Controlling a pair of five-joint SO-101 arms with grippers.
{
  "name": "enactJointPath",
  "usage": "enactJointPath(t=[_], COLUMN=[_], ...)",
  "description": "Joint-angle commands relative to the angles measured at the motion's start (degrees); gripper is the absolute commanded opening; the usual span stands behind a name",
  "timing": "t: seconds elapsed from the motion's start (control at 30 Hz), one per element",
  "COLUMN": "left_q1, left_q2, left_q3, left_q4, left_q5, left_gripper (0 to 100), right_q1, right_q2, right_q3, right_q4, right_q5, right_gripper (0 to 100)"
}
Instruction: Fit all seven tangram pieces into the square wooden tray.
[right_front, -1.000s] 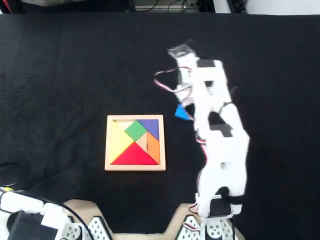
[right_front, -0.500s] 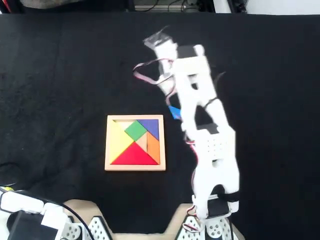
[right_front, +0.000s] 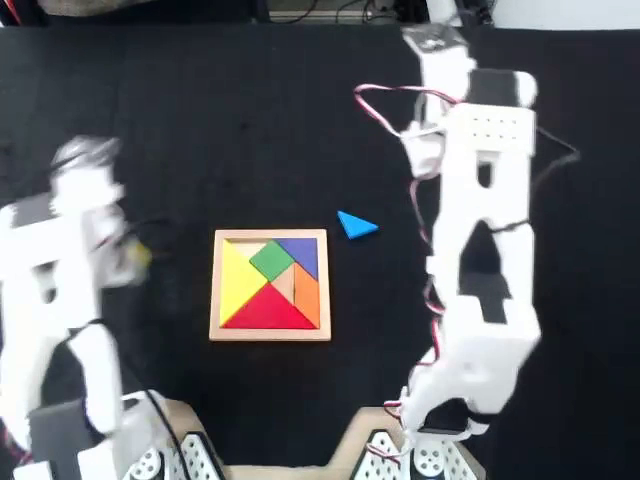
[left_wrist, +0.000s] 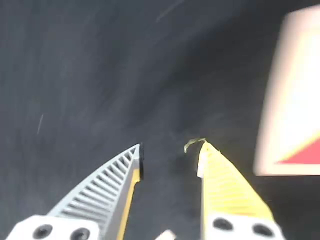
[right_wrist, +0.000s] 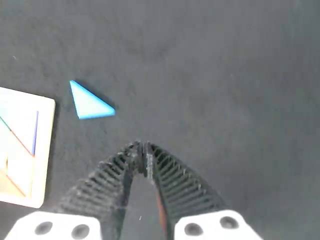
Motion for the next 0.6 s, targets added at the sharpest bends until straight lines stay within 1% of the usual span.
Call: enactJointPath(t=[0.0, 0.07, 0.13, 0.23, 0.3, 0.4, 0.47, 0.57], left_q1=[22.3, 27.7, 32.6, 38.1, 40.8, 44.2, 45.9, 48.0], left_q2=[-0.3, -0.1, 1.2, 6.2, 10.9, 18.8, 24.0, 32.7], left_q3=[-16.7, -19.7, -20.4, -20.5, -21.7, -27.2, -32.6, -41.2], left_q4=[-1.1, -6.1, -10.1, -12.5, -12.6, -11.0, -9.3, -7.7], left_q5=[0.2, -4.4, -10.5, -18.2, -20.5, -22.9, -25.5, -29.3], left_gripper=[20, 20, 20, 20, 20, 20, 20, 20], right_q1=[7.7, 12.0, 15.8, 18.9, 19.3, 19.2, 19.7, 21.4], right_q2=[-14.5, -18.4, -21.2, -23.5, -24.1, -24.1, -24.1, -24.0], right_q3=[11.2, 18.9, 28.9, 45.0, 54.5, 64.4, 67.4, 70.3], right_q4=[-3.7, -8.4, -15.3, -27.0, -34.9, -46.3, -51.8, -57.3], right_q5=[-4.6, -5.2, -6.2, -7.9, -9.0, -11.8, -12.4, -12.6], right_gripper=[1.1, 1.1, 1.1, 1.1, 1.1, 1.1, 1.1, 1.1])
